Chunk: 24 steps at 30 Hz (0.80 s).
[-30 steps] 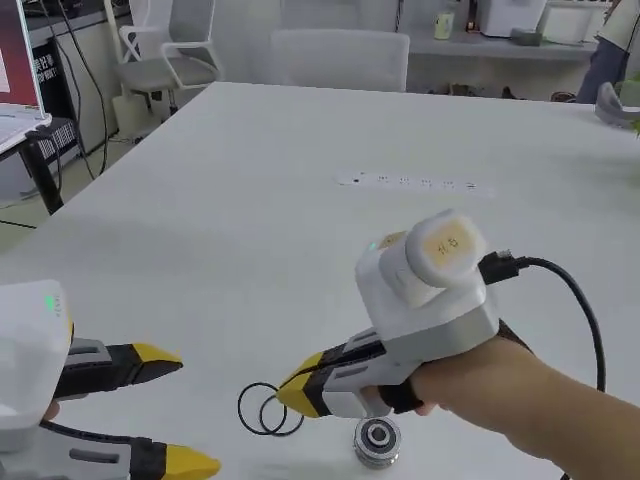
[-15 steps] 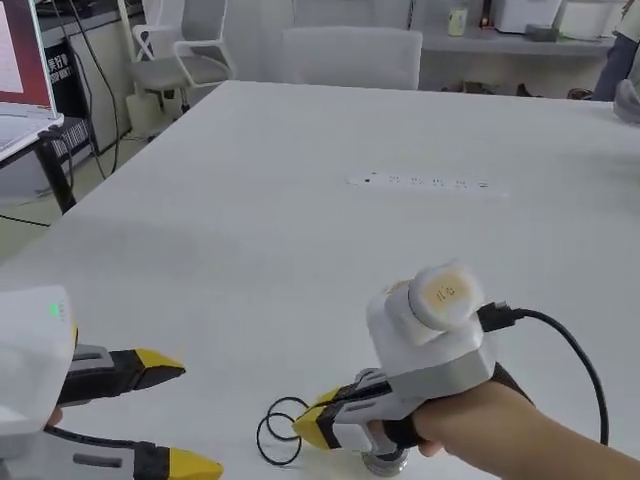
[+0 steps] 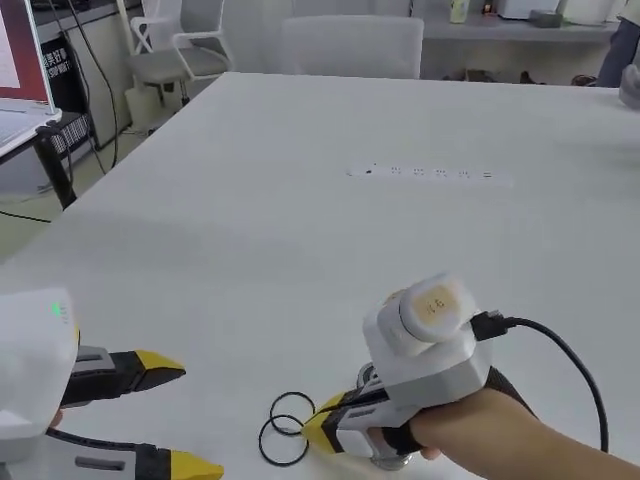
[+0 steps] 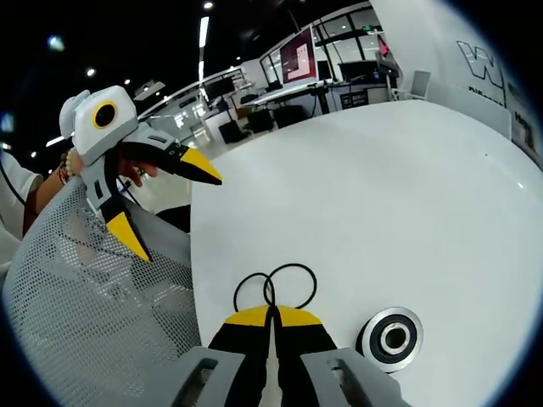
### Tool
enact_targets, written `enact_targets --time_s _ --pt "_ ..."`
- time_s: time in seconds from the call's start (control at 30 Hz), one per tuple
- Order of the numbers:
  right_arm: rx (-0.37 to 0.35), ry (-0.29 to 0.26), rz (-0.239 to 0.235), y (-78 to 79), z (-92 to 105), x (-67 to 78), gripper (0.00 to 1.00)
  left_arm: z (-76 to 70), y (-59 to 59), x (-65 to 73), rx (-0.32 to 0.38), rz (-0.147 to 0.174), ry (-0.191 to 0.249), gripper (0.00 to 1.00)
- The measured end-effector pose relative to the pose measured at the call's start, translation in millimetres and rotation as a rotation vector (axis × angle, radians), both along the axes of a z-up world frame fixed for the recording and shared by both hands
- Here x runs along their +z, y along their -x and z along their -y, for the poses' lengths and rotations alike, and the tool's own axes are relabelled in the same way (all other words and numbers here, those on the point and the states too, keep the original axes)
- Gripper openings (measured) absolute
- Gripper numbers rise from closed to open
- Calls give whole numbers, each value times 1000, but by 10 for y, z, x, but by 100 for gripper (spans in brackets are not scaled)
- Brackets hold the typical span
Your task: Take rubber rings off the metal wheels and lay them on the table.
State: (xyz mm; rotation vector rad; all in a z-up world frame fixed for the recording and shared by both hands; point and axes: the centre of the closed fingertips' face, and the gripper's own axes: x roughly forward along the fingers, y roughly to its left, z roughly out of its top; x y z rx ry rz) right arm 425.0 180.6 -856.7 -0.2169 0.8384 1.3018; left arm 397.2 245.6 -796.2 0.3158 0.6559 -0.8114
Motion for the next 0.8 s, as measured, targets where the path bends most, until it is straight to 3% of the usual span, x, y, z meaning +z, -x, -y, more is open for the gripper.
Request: enact_targets --time_s 0.33,0.8 --pt "-1 6 5 -3 10 -35 0 -12 26 -41 -14 -7 -45 54" --pt "16 10 53 23 -32 20 0 -26 10 5 0 19 -44 53"
